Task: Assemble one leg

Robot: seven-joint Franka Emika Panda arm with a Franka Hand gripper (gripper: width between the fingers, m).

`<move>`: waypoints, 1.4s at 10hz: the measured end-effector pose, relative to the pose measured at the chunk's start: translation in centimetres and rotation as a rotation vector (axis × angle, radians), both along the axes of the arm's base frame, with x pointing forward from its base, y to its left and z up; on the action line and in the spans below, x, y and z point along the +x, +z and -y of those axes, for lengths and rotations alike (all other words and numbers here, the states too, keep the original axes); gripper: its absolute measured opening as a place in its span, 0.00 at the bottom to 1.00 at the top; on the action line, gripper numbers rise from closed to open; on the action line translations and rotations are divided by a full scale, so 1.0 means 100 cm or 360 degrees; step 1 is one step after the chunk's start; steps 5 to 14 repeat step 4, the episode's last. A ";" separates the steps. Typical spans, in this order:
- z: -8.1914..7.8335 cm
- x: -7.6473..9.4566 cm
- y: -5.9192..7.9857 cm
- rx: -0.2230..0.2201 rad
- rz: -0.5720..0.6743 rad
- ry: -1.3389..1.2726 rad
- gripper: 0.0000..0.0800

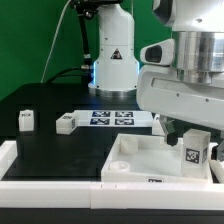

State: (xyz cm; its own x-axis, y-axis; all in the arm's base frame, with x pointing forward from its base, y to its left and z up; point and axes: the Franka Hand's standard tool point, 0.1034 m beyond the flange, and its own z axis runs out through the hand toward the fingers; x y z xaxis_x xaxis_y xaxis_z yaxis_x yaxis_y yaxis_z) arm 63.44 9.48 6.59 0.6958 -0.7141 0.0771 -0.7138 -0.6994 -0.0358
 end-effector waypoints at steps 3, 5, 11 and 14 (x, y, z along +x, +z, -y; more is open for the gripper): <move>0.000 0.000 0.000 0.0000 -0.0001 0.0000 0.81; 0.000 0.000 -0.001 0.0000 -0.0001 0.0000 0.81; 0.000 0.000 -0.001 0.0000 -0.0001 0.0000 0.81; 0.000 0.000 -0.001 0.0000 -0.0001 0.0000 0.81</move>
Offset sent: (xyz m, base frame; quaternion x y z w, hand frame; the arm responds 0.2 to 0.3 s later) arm 0.0000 0.0000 0.0000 0.0000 0.0000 0.0000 1.0000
